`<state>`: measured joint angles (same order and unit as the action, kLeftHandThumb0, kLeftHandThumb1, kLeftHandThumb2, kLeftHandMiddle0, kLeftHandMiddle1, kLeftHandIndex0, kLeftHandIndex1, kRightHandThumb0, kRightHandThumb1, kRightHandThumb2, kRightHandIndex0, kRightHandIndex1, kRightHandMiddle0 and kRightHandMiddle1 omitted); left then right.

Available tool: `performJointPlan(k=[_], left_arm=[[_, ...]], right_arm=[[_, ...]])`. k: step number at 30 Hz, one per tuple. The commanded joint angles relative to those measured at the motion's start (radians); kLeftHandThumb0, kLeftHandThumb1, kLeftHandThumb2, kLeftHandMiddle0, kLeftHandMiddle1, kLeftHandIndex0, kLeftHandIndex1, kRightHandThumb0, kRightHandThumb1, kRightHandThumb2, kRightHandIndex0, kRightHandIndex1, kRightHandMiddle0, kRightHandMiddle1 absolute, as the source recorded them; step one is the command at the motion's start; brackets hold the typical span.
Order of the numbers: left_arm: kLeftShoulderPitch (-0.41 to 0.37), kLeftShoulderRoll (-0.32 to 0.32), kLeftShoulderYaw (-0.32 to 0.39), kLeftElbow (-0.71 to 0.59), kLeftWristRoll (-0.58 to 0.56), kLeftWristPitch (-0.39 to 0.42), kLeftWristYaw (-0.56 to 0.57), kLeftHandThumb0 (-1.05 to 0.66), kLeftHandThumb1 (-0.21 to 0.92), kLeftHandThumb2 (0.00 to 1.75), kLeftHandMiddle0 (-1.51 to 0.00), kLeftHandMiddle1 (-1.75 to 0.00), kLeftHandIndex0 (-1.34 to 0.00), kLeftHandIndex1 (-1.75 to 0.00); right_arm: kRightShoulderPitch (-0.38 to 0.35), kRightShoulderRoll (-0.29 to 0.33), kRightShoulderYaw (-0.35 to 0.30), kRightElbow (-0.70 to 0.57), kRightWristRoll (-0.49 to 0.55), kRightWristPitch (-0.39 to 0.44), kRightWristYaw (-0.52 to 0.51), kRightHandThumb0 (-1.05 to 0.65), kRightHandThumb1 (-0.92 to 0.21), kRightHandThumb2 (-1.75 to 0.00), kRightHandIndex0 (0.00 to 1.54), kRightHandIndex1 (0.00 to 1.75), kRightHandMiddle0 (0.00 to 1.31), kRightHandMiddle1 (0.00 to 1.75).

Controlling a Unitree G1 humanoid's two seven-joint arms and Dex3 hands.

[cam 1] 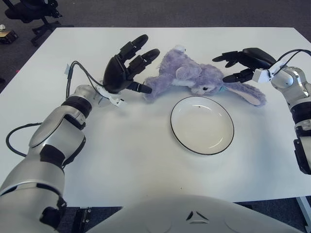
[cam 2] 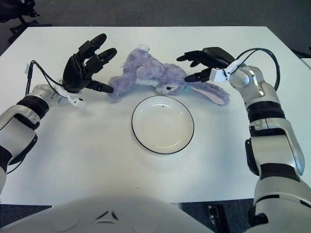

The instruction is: Put the doll into the plate.

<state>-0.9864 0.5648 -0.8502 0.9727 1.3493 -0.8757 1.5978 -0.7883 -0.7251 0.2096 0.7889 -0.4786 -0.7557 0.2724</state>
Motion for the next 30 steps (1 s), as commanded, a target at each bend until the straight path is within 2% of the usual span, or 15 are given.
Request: performJointPlan(k=[1, 8, 10, 12, 22, 23, 25, 28, 30], left_arm=[[-0.037, 0.01, -0.018, -0.038, 0.073, 0.084, 0.017, -0.53, 0.92, 0.21, -0.44, -0.05, -0.29, -0.16], [-0.033, 0.01, -0.01, -0.045, 0.093, 0.1, 0.017, -0.54, 0.92, 0.22, -0.43, -0.04, -0.29, -0.14], [-0.033, 0.002, -0.024, -0.021, 0.132, 0.23, 0.017, -0.55, 0.92, 0.24, -0.42, -0.03, -0.29, -0.13], [-0.033, -0.002, -0.033, -0.009, 0.149, 0.293, 0.017, -0.57, 0.92, 0.26, -0.41, -0.03, -0.29, -0.13], [-0.037, -0.002, -0.054, -0.007, 0.141, 0.32, 0.017, -0.58, 0.92, 0.28, -0.41, -0.02, -0.3, -0.11], [-0.038, -0.003, -0.055, -0.006, 0.141, 0.323, 0.017, -0.58, 0.92, 0.28, -0.41, -0.02, -0.3, -0.11], [-0.04, -0.005, -0.057, -0.004, 0.142, 0.329, 0.017, -0.59, 0.92, 0.29, -0.42, -0.02, -0.29, -0.1], [-0.041, -0.006, -0.06, -0.003, 0.14, 0.331, 0.017, -0.6, 0.92, 0.29, -0.42, -0.02, -0.29, -0.1], [-0.041, -0.008, -0.059, -0.002, 0.139, 0.335, 0.017, -0.6, 0.92, 0.29, -0.42, -0.02, -0.29, -0.09]], right_arm=[[-0.013, 0.002, -0.002, -0.003, 0.013, 0.004, 0.001, -0.5, -0.92, -0.39, 0.8, 0.3, 0.6, 0.06], [-0.013, 0.003, -0.003, -0.003, 0.012, 0.005, 0.001, -0.5, -0.92, -0.4, 0.81, 0.29, 0.6, 0.05], [-0.009, 0.002, -0.005, -0.007, 0.013, 0.005, -0.001, -0.49, -0.92, -0.4, 0.81, 0.29, 0.6, 0.05], [-0.007, 0.002, -0.006, -0.009, 0.014, 0.004, -0.002, -0.49, -0.92, -0.4, 0.81, 0.28, 0.6, 0.05], [-0.003, 0.001, -0.008, -0.014, 0.017, 0.004, -0.002, -0.5, -0.92, -0.41, 0.82, 0.26, 0.6, 0.05], [0.022, -0.003, -0.016, -0.046, 0.024, -0.003, -0.007, -0.5, -0.92, -0.41, 0.82, 0.26, 0.6, 0.05], [0.087, -0.009, -0.031, -0.131, 0.025, -0.02, -0.032, -0.6, -0.92, -0.45, 0.72, 0.16, 0.56, 0.03], [0.118, -0.011, -0.04, -0.176, 0.023, -0.014, -0.04, -0.65, -0.92, -0.47, 0.66, 0.09, 0.53, 0.01], [0.175, -0.01, -0.054, -0.263, 0.019, 0.003, -0.055, -0.68, -0.92, -0.47, 0.6, 0.05, 0.51, 0.01]])
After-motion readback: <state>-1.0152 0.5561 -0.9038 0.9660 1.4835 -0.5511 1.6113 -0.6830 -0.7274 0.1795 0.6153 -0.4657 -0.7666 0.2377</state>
